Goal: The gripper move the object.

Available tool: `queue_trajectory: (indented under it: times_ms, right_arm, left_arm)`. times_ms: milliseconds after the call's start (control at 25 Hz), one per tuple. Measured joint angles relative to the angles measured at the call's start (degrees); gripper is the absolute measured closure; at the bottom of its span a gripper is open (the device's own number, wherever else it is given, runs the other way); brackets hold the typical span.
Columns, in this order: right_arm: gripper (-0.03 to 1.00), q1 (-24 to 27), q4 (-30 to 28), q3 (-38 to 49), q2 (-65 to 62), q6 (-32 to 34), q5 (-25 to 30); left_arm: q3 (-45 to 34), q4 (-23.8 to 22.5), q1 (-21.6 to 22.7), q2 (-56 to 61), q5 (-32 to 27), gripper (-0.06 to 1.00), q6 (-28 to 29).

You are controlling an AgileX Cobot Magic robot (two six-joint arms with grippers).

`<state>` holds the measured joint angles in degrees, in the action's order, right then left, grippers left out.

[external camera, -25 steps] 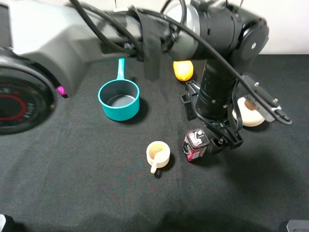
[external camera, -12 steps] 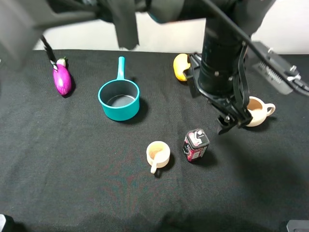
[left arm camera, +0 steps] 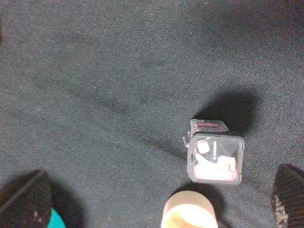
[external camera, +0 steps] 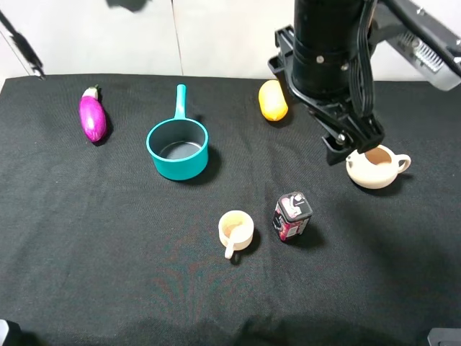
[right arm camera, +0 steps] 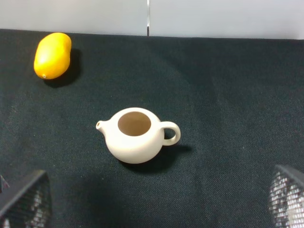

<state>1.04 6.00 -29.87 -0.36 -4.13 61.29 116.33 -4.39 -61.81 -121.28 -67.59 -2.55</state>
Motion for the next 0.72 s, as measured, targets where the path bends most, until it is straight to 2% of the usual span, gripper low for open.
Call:
queue_trajectory:
  times_ms: [720]
  right_arm:
    - [0.27,0.0,0.0,0.0,0.0,0.0,0.0]
  left_arm:
    - [-15.3,-5.5,0.0,16.4,0.0,-0.03,5.3]
